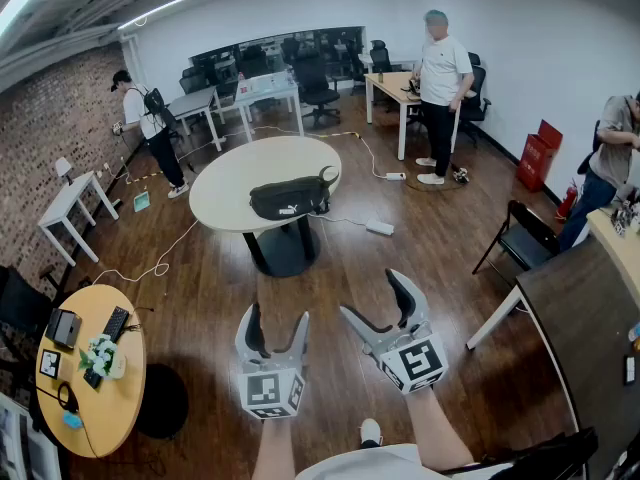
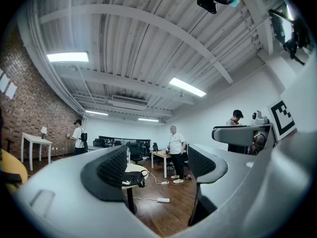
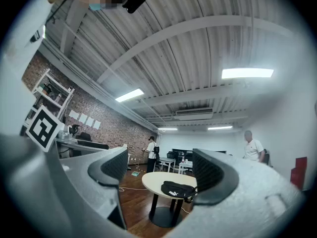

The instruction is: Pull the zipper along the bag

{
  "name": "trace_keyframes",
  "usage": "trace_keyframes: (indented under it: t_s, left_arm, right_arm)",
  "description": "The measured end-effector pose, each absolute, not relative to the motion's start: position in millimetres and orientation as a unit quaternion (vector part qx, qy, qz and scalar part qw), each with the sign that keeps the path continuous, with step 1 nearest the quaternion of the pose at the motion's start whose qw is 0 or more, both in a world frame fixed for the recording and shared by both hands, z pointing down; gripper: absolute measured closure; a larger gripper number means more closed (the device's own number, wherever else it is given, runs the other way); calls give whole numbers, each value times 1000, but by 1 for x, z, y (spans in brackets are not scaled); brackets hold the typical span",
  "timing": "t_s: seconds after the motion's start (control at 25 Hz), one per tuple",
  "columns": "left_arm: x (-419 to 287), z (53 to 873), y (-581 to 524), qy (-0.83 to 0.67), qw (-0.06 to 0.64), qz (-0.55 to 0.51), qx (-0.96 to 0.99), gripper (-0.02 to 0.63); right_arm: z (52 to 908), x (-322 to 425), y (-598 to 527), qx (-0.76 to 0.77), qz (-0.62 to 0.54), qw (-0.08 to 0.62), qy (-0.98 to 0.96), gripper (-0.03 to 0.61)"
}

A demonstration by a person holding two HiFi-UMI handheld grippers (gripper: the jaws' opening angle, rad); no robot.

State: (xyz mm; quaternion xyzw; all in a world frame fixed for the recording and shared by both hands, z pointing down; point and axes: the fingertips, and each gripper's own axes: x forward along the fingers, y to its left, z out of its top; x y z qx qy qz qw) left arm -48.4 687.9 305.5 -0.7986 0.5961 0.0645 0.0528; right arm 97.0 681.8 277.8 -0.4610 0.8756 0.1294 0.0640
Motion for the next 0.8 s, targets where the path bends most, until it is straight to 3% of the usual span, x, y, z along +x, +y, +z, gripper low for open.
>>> trace_keyframes:
  t_s: [0.32,0.8]
  left_arm:
    - [-25,312,594,603,45,67,-793,170]
    - [-95,348,379,603,19,44,-796,190]
  right_arm:
    - [294,111,587,-450,127,35,883,192]
    - [335,32,371,-444,108,-16,890,192]
